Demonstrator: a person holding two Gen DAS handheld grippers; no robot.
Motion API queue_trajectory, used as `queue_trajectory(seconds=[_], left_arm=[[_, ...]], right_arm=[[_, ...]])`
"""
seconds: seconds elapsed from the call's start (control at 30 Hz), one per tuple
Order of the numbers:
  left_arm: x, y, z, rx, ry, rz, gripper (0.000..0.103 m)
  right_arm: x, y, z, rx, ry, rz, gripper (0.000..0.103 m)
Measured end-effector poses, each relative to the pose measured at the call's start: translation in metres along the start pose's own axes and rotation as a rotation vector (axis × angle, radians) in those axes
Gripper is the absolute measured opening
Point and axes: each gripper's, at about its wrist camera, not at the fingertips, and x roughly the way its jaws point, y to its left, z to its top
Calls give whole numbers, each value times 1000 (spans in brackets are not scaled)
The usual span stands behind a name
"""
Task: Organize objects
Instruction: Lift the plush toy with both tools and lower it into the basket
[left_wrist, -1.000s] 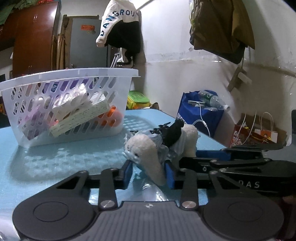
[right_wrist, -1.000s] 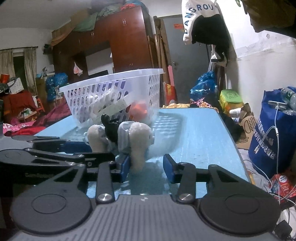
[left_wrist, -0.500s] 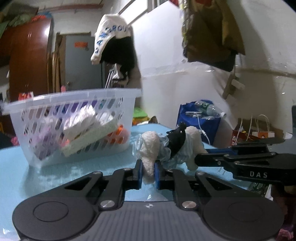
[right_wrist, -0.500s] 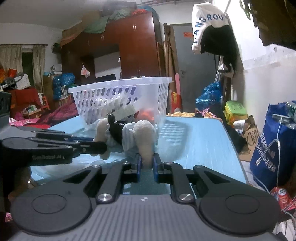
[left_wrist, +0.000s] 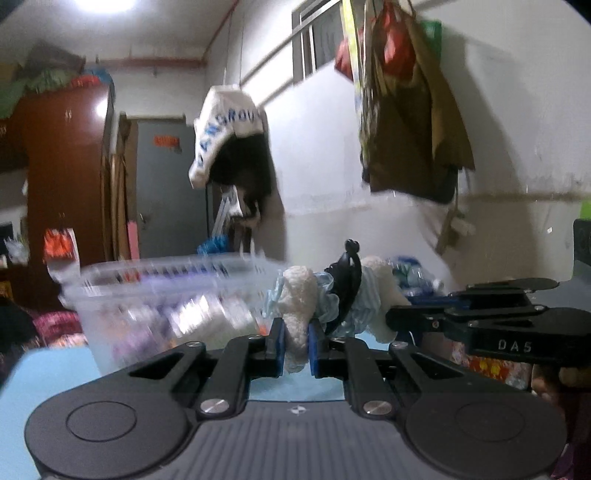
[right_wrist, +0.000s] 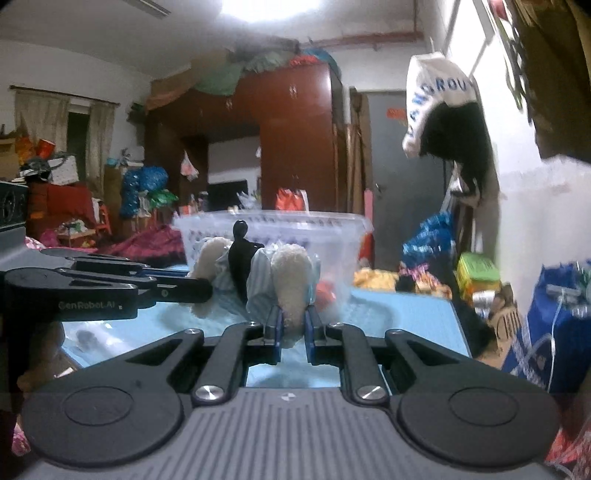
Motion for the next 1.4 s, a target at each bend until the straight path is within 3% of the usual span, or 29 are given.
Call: queue_trajectory(seconds=[0.23,0.3,0.4,0.57,0.73,0.87,1.1,1.4], left_arm=[[6,22,75,83,-111,92,16],[24,34,93,81,-116,104,16],[61,51,111,75,-59,104,16],[131,76,109,50,108,119,16],[159,82,93,49,217,87,16],[167,84,88,38,233,58,16],[182,90,80,-14,282,32,16],[169,91,88,-43,218,6,16]], right_arm=[[-2,24,58,-121,-137,7,14],[5,26,79,-144,-182,1,14],[28,27,108,-183,-224,-25,14],[85,17,127,-175,-140,-74,14],[143,-6,112,-87,22,-63,14],[154,-8,94,-51,81,-74,14],[145,4,96,-87,90,-153,14],[134,7,105,-98,52,-178,14]])
